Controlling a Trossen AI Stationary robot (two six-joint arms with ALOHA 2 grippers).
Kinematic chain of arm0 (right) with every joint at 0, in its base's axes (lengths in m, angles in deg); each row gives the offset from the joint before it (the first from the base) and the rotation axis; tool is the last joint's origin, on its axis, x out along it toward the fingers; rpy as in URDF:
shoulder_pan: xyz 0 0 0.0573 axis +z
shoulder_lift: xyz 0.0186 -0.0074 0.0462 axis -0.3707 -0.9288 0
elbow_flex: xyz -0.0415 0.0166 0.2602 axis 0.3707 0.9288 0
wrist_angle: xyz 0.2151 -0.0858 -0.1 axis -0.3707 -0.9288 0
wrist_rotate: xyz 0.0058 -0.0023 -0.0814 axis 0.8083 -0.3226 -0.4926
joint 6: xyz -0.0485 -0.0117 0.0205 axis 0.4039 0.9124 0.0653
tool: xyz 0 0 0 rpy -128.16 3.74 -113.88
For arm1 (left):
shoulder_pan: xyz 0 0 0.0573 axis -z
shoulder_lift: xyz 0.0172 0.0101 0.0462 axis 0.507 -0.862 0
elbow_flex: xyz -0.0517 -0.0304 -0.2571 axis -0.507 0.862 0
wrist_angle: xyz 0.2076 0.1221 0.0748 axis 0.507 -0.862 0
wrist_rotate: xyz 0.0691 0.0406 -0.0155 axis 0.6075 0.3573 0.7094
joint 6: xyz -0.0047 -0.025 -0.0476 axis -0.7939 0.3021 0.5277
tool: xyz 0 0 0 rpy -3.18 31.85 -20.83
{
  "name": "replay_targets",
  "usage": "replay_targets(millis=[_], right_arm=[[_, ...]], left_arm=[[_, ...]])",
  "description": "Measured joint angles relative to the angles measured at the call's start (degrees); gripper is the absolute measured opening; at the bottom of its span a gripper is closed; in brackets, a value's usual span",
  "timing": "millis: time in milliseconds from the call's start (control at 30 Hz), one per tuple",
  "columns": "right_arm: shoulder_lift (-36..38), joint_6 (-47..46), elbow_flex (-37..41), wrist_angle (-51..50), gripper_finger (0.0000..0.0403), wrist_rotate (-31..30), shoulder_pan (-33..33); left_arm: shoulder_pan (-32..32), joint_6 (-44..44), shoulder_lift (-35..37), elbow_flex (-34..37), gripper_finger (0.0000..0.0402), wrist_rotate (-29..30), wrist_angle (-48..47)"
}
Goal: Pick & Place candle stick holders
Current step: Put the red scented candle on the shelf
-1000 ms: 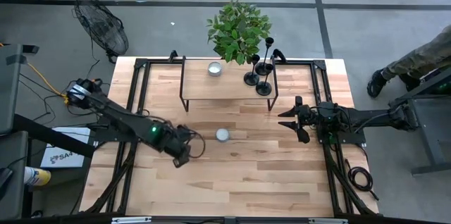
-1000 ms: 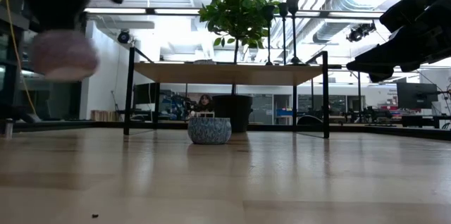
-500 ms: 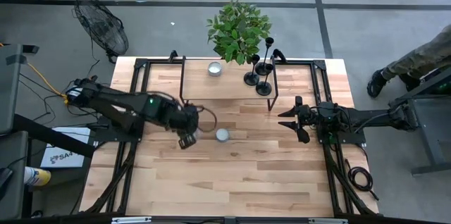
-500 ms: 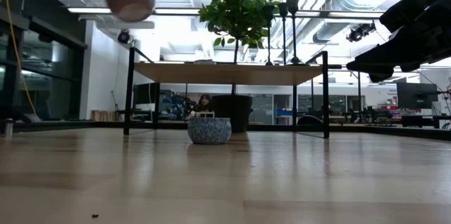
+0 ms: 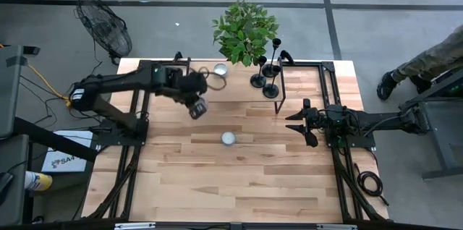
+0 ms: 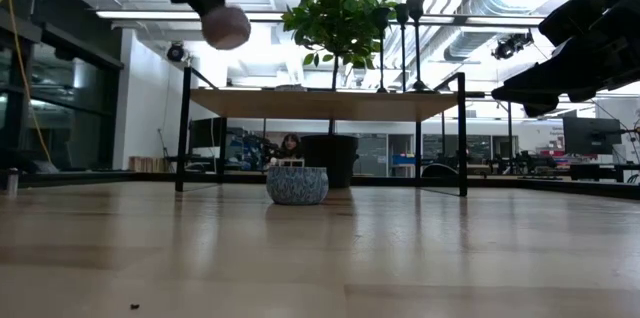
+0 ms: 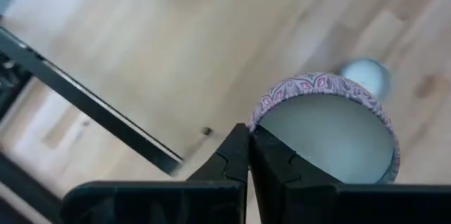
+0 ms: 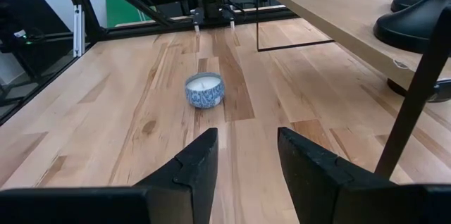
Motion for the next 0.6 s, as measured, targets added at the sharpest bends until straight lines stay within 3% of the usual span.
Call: replay_targets(millis=[267, 600], right_arm=[[0.0, -0.03, 0.0, 0.0, 0.0142, 0.02, 0.02], [-0.04, 0.0, -0.02, 0.02, 0.0142, 0.02, 0.02]], left_arm=[[-10.39, -9.55, -3.65, -0.38, 0.0001, -1.8, -0.96], [-18.12, -15.16, -11.11, -10.8, 0.0001, -2.67, -6.03]])
